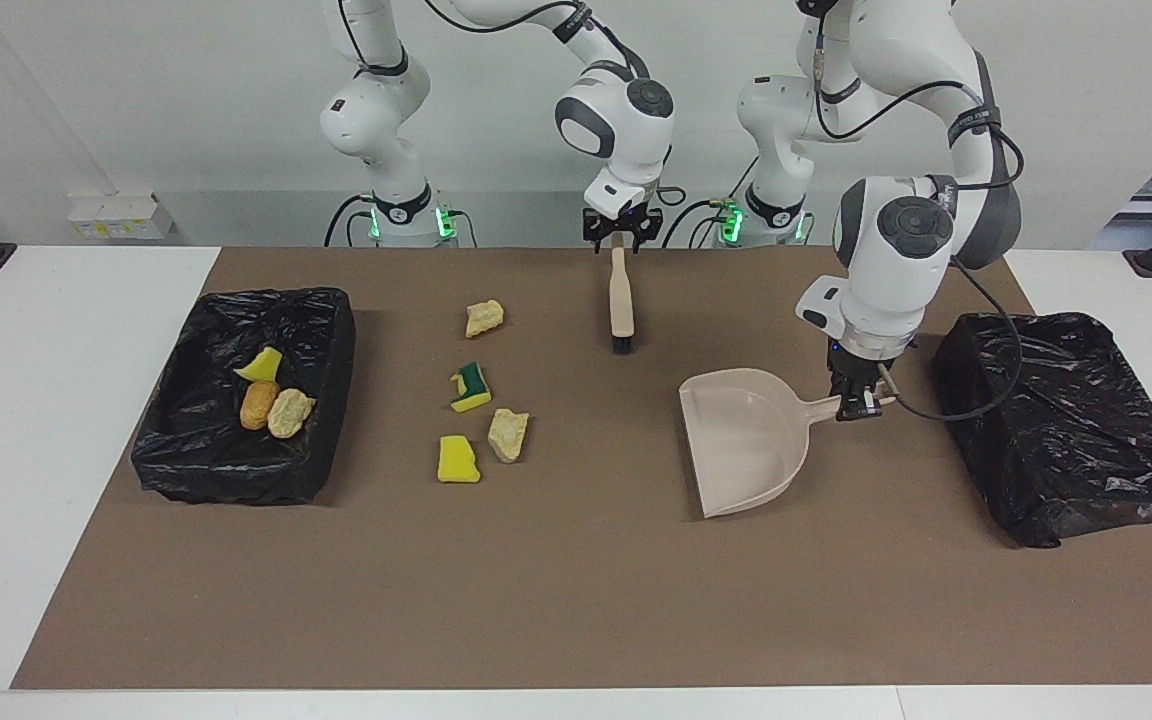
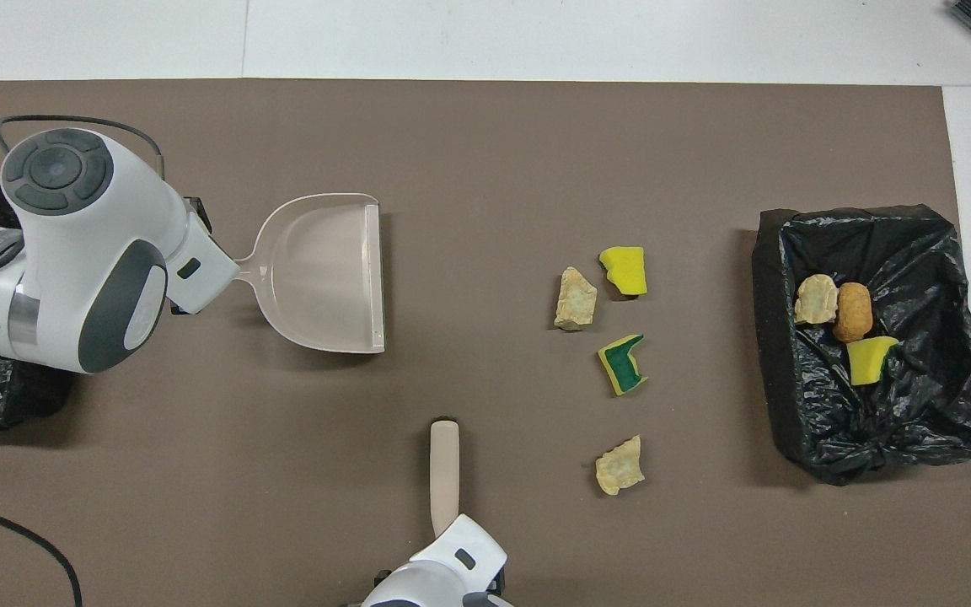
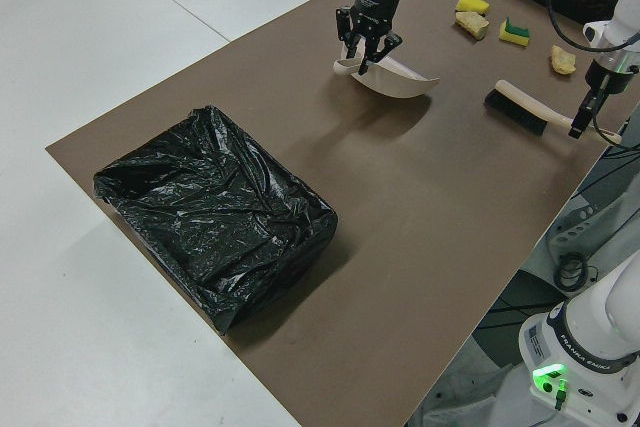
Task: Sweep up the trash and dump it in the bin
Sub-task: 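Grasp the brush handle with the right gripper and lift it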
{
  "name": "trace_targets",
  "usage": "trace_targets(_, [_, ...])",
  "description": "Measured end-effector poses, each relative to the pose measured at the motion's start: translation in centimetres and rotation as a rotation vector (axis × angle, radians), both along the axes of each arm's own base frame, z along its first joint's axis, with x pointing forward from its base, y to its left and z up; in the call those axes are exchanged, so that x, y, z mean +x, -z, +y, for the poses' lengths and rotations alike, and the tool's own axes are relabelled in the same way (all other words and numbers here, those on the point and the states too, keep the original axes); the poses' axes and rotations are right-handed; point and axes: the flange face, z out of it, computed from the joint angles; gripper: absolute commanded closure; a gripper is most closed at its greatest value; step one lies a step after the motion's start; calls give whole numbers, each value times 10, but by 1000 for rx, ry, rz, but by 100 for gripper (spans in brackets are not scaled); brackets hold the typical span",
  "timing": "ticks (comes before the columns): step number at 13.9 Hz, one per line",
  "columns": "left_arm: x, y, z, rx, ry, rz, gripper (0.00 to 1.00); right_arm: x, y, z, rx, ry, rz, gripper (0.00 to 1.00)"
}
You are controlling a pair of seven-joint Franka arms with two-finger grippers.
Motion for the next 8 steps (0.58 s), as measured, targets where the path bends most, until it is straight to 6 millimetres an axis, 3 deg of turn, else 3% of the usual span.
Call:
trace_targets(2, [0, 0, 0, 0, 0, 0, 100, 1, 0, 0, 2, -5, -1, 68])
trace_targets(4, [0, 0, 0, 0, -1, 0, 100, 3, 0, -1, 5, -3, -3, 73])
trace_targets(6, [0, 0, 0, 0, 0, 0, 100, 3, 0, -1, 6, -5, -3, 99])
trace_targets(8, [0, 0, 0, 0, 0, 0, 100, 4, 0, -1, 6, -5, -3, 100])
